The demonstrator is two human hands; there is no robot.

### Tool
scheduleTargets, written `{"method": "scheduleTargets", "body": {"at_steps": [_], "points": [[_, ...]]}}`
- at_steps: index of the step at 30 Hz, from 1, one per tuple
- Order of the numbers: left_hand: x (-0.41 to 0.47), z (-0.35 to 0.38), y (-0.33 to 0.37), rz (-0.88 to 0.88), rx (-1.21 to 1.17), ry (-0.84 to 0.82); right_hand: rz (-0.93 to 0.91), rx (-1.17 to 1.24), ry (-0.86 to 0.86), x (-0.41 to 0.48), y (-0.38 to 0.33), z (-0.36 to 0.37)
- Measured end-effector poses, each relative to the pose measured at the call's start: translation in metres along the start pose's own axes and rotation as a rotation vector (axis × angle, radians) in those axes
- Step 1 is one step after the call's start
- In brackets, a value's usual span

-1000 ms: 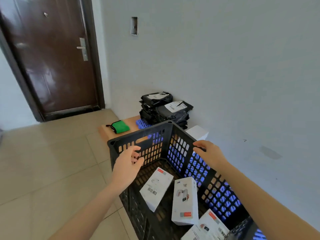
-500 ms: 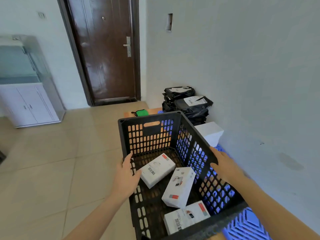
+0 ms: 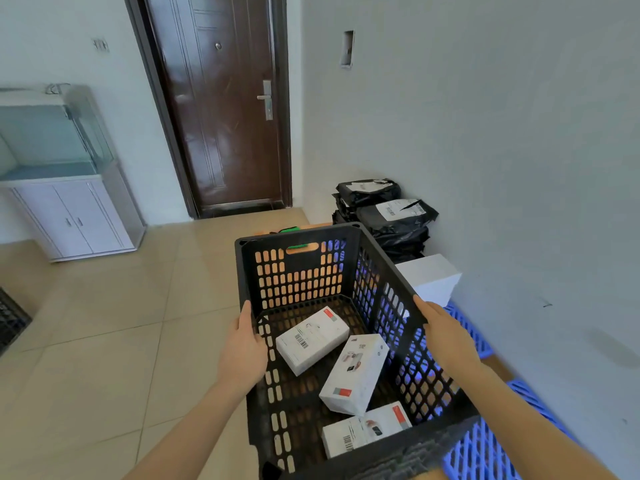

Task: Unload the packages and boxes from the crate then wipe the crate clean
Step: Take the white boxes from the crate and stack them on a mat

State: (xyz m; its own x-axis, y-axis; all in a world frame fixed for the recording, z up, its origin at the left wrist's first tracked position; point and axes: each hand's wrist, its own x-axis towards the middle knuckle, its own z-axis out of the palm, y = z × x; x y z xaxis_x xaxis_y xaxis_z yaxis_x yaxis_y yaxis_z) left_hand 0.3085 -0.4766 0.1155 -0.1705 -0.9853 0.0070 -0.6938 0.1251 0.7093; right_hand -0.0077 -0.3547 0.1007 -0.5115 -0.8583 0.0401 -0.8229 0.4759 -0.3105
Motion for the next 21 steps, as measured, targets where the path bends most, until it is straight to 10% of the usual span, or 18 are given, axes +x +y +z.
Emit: {"method": "scheduleTargets", "body": {"at_steps": [21], "points": [[0.160, 0.006, -0.001, 0.014, 0.120, 0.041, 0.009, -0.085, 0.057, 0.153, -0.048, 0.030]]}}
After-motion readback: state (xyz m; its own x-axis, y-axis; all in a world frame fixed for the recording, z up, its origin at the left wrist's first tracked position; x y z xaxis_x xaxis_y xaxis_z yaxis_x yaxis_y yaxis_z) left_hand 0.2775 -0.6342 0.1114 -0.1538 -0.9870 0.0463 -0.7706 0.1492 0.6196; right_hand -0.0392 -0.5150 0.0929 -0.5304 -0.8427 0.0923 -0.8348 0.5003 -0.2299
